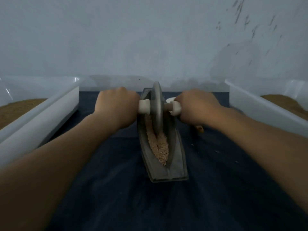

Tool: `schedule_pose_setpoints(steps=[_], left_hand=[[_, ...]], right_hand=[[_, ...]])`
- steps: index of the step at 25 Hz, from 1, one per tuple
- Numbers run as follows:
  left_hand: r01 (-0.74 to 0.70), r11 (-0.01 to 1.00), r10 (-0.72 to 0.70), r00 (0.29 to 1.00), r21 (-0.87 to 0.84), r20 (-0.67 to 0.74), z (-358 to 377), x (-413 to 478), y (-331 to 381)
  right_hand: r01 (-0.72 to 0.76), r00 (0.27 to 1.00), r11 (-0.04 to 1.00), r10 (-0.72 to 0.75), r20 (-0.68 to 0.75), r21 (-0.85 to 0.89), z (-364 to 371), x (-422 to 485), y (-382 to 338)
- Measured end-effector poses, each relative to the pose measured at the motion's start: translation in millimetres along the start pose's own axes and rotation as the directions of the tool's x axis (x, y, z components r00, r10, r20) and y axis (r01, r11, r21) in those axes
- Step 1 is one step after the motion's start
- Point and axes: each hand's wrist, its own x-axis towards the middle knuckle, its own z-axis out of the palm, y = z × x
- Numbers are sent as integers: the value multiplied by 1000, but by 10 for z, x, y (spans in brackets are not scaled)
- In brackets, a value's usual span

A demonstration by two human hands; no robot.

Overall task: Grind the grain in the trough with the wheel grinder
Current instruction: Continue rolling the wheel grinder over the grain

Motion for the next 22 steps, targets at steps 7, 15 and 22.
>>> schedule_pose_setpoints(steps=[7,15,22], left_hand=[[-87,996,85,995,-19,-56,86,-267,-86],[43,997,-41,999,-59,27,40,-31,-9],[89,993,-92,995,-78,-35,134,-94,-11]], right_hand=[[96,979,985,-119,-165,-141,133,-217,134],[35,999,996,-32,30,-87,-56,120,-18],[12,992,994,-26,-123,-111,1,66,-84]])
